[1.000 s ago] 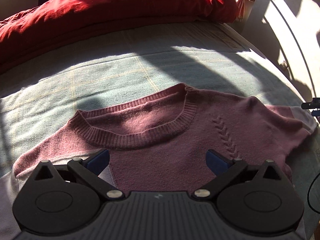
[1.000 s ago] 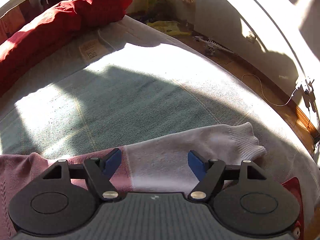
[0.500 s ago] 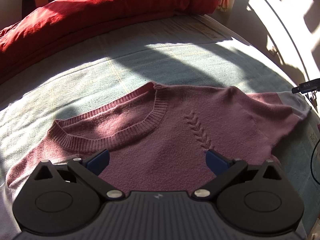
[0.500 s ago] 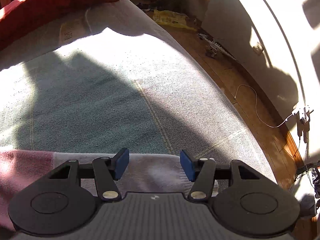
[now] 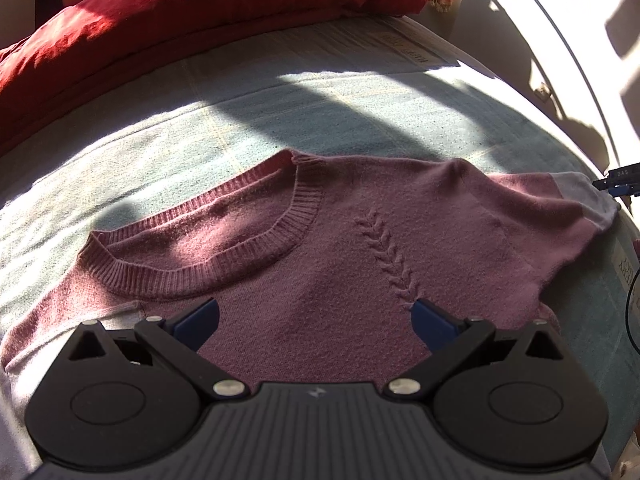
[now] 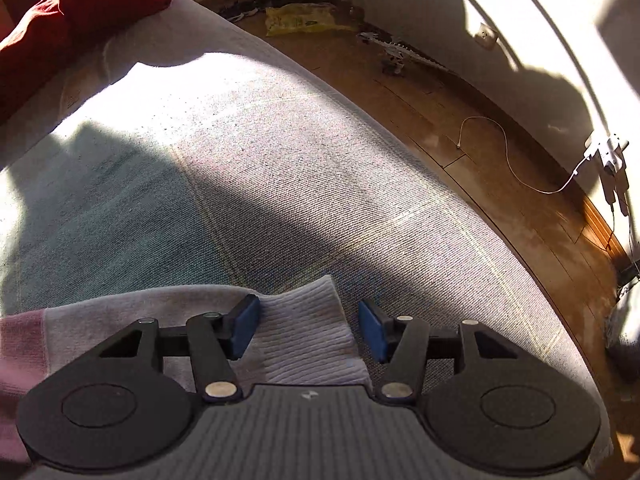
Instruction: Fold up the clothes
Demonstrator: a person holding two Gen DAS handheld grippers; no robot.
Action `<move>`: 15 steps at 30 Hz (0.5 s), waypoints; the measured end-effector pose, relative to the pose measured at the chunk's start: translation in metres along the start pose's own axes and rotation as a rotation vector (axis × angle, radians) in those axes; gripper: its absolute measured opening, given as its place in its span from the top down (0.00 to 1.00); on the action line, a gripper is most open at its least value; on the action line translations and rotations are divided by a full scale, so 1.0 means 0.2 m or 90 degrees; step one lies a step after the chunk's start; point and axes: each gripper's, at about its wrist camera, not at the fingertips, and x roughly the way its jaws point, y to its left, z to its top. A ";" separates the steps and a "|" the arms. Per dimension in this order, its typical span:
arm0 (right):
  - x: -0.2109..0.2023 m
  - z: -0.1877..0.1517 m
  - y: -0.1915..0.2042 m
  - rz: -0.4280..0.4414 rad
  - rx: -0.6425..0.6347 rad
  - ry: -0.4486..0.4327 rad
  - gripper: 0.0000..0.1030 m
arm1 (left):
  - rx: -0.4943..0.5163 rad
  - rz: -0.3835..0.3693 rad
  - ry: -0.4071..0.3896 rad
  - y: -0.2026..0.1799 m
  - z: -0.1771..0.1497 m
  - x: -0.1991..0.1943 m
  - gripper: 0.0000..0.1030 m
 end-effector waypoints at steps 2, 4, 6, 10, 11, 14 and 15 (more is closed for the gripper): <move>-0.03 0.00 0.06 0.014 -0.033 0.005 0.85 | -0.001 -0.004 0.000 -0.01 0.01 0.01 0.02; -0.07 0.01 0.10 -0.004 -0.062 -0.008 0.87 | 0.003 -0.006 -0.002 -0.02 0.01 0.01 0.02; -0.12 0.02 0.12 -0.036 -0.071 -0.045 0.87 | 0.008 -0.007 -0.005 -0.03 0.01 0.00 0.02; -0.13 0.06 0.08 -0.076 -0.031 -0.058 0.86 | 0.012 -0.007 -0.012 -0.02 0.01 -0.02 0.02; -0.11 0.06 0.08 -0.085 -0.027 -0.042 0.84 | 0.010 -0.006 -0.011 -0.01 0.01 -0.02 0.02; -0.12 0.04 0.10 -0.113 -0.017 -0.036 0.67 | 0.005 -0.003 -0.011 0.01 0.00 -0.03 0.02; -0.14 0.04 0.12 -0.119 -0.008 -0.043 0.66 | 0.002 -0.002 -0.012 0.02 0.00 -0.04 0.02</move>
